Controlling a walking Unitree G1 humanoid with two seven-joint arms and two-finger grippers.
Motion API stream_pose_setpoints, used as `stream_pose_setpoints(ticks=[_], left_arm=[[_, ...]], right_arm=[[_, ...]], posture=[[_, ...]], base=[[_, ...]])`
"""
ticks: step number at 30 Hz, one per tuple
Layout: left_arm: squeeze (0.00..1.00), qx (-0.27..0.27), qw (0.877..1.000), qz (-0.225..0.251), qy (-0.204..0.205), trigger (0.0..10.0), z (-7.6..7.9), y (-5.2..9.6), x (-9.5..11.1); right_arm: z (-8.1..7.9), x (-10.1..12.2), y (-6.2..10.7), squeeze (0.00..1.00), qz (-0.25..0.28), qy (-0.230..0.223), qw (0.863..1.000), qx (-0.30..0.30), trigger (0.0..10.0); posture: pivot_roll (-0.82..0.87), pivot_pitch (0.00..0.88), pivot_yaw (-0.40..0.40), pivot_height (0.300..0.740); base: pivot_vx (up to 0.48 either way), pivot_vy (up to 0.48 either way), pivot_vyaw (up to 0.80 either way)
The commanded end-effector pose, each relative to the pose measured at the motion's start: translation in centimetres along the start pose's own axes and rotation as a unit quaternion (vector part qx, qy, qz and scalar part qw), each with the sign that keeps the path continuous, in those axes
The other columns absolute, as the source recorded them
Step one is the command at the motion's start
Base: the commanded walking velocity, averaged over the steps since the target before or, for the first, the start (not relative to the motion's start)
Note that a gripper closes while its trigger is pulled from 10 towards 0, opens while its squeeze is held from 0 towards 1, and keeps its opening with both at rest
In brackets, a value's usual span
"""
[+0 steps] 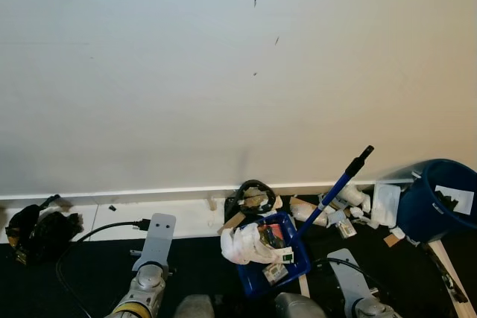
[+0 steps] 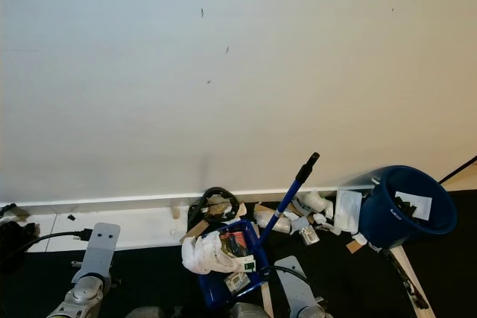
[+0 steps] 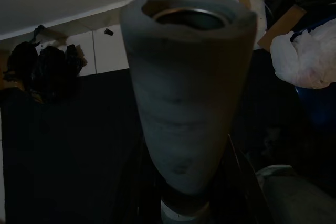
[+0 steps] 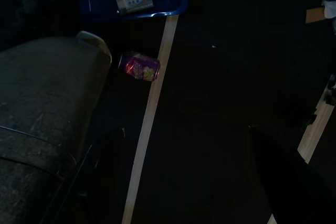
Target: Sweep floor
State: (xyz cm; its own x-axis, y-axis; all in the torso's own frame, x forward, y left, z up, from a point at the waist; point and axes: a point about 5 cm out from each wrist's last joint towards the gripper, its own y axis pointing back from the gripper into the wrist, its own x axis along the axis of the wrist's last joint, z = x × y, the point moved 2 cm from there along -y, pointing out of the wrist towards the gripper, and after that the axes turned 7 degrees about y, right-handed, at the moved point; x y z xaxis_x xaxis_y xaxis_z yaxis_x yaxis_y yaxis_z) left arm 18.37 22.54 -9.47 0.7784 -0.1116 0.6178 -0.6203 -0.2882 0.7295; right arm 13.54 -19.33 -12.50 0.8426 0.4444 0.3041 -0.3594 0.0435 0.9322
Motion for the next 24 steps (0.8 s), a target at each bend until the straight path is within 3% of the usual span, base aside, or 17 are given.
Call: stream_pose_setpoints(ticks=[1, 6, 11, 16, 24], left_arm=[[0.00, -0.002, 1.000, -0.021, -0.013, 10.0, 0.19, 0.21, -1.05], [0.00, -0.010, 0.999, -0.024, -0.028, 10.0, 0.39, 0.22, -1.14], [0.00, 0.002, 1.000, -0.025, -0.012, 10.0, -0.11, 0.02, -0.76], [0.00, -0.008, 0.999, -0.024, -0.027, 10.0, 0.22, 0.05, -0.74], [0.00, -0.004, 0.999, -0.027, -0.021, 10.0, 0.14, 0.10, -0.93]], right_arm=[[0.39, 0.09, 0.00, 0.00, -0.002, 0.010, 1.000, -0.003, 10.0], [0.78, 0.43, 0.00, 0.00, 0.005, -0.012, 1.000, -0.011, 10.0], [0.68, 0.38, -0.01, 0.00, -0.001, 0.011, 1.000, -0.003, 10.0], [0.72, 0.49, -0.01, 0.00, 0.005, -0.013, 1.000, -0.007, 10.0], [0.70, 0.41, -0.01, 0.00, 0.000, 0.005, 1.000, -0.002, 10.0]], posture=[[0.16, 0.000, -0.101, 0.740], [0.15, 0.000, -0.086, 0.740], [0.16, 0.000, -0.096, 0.740], [0.16, 0.000, -0.091, 0.740], [0.16, 0.000, -0.087, 0.740]], base=[[0.000, 0.000, 0.00], [0.000, 0.000, 0.00], [0.000, 0.000, 0.00], [0.000, 0.000, 0.00], [0.000, 0.000, 0.00]])
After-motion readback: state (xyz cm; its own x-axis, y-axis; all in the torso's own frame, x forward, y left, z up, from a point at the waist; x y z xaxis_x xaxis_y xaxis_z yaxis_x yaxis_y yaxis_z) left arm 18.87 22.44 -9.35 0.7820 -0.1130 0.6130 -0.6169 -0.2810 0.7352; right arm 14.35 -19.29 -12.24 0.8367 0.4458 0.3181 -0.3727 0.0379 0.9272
